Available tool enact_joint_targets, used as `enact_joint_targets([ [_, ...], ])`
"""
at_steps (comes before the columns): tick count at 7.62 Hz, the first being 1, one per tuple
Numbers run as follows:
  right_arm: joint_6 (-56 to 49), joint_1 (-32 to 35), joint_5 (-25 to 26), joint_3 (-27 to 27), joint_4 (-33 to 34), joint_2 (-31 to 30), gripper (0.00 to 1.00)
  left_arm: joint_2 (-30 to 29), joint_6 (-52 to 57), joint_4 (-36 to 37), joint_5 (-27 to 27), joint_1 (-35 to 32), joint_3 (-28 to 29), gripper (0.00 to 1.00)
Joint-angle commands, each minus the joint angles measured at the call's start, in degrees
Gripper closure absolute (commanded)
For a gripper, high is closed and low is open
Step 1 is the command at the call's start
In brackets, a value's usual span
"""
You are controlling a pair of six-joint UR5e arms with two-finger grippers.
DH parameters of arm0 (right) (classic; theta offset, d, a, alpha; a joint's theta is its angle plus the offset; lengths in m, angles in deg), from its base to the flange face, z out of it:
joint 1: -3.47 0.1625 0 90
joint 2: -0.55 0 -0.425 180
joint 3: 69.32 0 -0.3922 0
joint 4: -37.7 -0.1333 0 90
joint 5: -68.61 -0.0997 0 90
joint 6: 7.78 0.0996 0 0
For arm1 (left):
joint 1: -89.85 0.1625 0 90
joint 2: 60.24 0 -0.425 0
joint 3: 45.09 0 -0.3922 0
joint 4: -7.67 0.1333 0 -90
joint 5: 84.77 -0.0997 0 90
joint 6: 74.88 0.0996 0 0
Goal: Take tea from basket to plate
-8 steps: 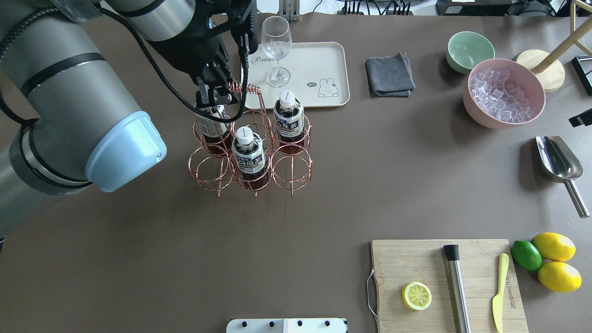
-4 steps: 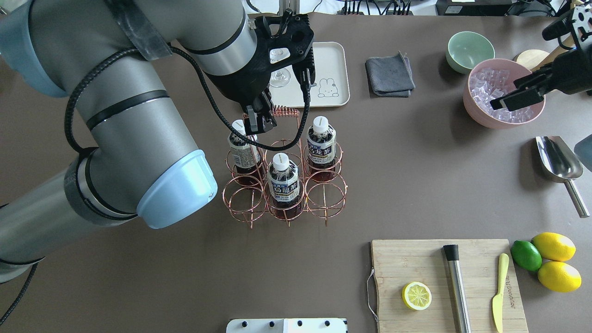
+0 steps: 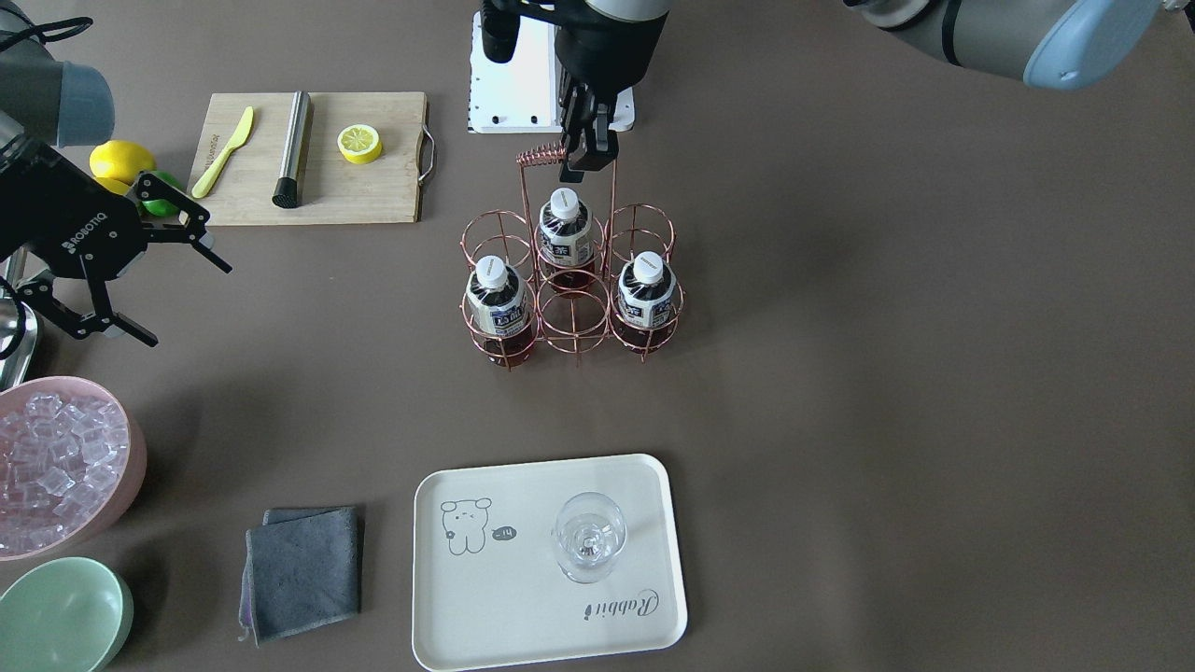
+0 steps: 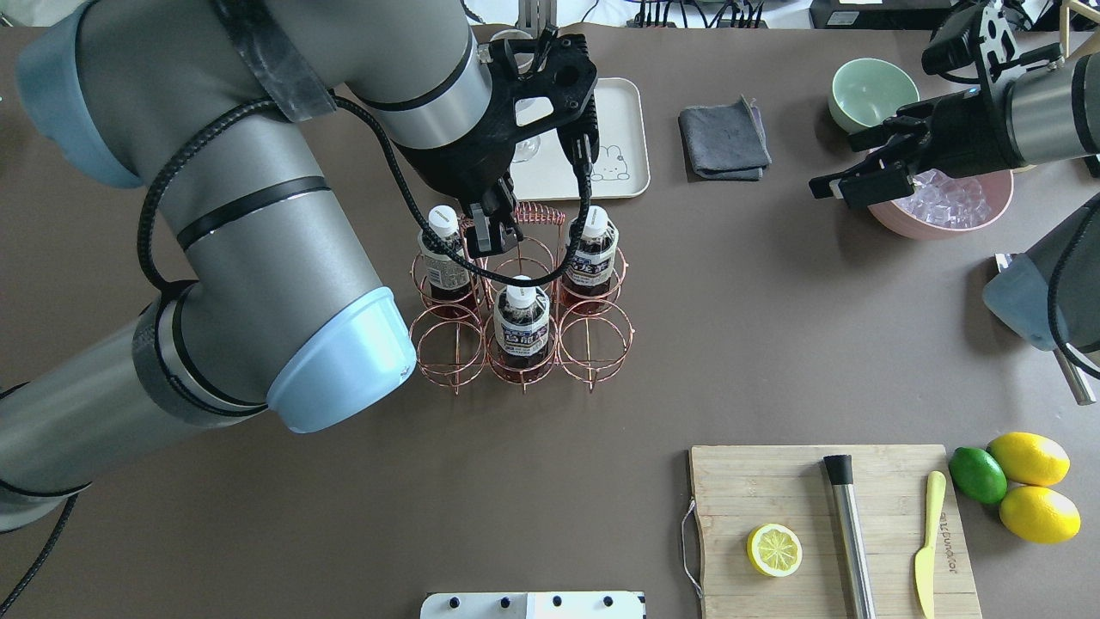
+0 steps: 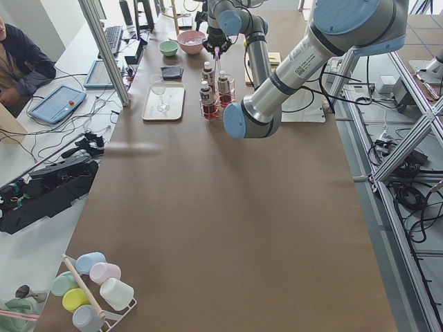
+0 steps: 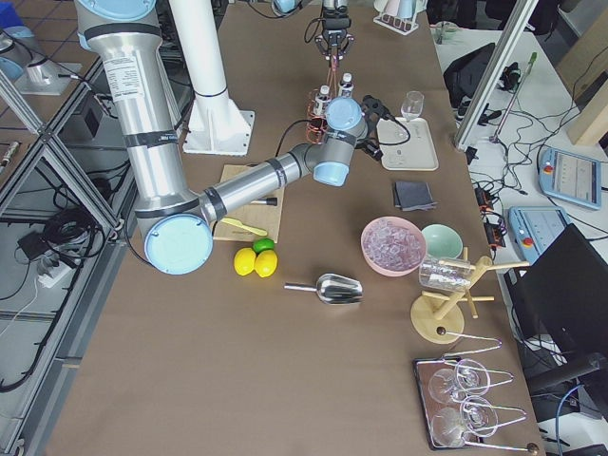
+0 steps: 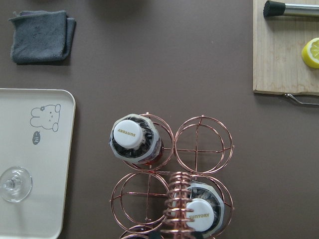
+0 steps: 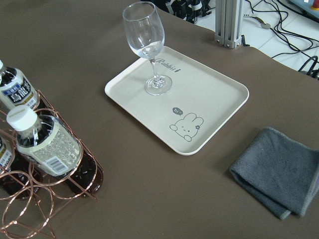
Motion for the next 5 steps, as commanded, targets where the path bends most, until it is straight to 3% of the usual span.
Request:
enact_joint_targets([
  [1,8.2,-7.2,8.9,0.3,-12.2,-0.4,0.0,0.2,-0.6,-0.2,-0.5,0.2,0.6,1.0],
  [2,8.2,-10.9,14.4,0.2,-15.5,-0.4,0.0,0.3,-0.7,-0.2,-1.1,0.6,0.6,1.0],
  [4,8.0,-19.9,29.1,0.2,-16.0,3.4,0.02,0.3,-0.7,-0.2,-1.2,0.8,0.8,1.0],
  [5,8.0,-21.0,31.5,0.1,-16.1,3.6,0.02,0.3,-0.7,-0.3,-1.2,0.8,0.8,1.0],
])
